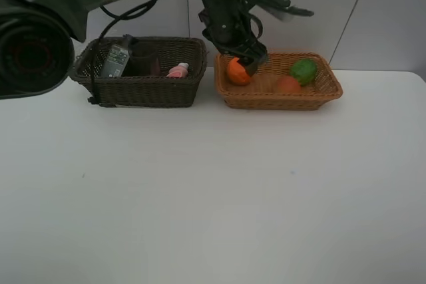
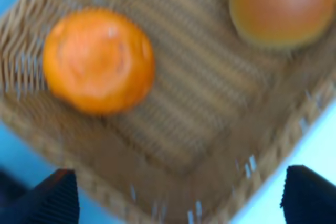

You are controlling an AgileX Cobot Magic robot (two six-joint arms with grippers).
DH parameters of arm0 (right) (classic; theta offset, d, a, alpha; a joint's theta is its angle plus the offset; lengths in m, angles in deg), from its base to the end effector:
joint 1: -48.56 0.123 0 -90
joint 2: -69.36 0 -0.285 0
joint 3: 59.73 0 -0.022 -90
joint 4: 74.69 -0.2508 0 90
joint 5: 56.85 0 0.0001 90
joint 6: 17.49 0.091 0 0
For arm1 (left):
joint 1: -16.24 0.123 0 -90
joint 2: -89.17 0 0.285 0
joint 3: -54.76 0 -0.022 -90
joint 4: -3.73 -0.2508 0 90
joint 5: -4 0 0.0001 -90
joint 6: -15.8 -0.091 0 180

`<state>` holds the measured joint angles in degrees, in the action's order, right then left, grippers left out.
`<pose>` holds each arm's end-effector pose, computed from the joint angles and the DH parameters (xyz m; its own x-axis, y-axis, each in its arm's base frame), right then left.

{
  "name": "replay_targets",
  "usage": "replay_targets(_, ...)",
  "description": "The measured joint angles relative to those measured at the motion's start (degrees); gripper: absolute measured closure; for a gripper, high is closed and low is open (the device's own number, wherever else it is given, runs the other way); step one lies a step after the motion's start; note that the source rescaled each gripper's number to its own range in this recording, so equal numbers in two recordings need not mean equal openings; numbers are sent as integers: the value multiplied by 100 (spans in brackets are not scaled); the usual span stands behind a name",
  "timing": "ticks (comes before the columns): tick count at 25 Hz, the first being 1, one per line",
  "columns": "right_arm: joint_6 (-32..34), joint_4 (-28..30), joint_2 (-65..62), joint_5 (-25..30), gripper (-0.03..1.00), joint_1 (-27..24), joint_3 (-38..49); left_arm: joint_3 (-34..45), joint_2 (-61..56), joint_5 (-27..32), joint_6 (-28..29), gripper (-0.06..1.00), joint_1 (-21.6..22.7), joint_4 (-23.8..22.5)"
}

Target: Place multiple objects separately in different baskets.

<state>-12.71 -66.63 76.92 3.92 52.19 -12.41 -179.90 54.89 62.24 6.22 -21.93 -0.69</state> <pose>-0.0078 -0.0117 0.2839 -0.4275 -0.0128 -0.9039 0.0536 0.9978 -0.0395 0.4228 -0.3247 0.2228 -0.5391 0.6857 -0.4891 0.7170 0.6783 0.1607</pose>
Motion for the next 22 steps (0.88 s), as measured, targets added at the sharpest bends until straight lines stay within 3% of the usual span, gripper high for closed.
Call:
replay_targets(6, 0, 0, 0, 0, 28, 0, 0, -18, -563, 1007, 29, -5, 0, -6)
replay_targets(12, 0, 4, 0, 0, 28, 0, 0, 163, -959, 1019, 663, -5, 62, -6)
replay_targets(18, 0, 4, 0, 0, 28, 0, 0, 1308, -2021, 1019, 829, -5, 333, -302)
replay_targets(22, 0, 4, 0, 0, 28, 0, 0, 2538, -2950, 1014, 958, -5, 611, -340)
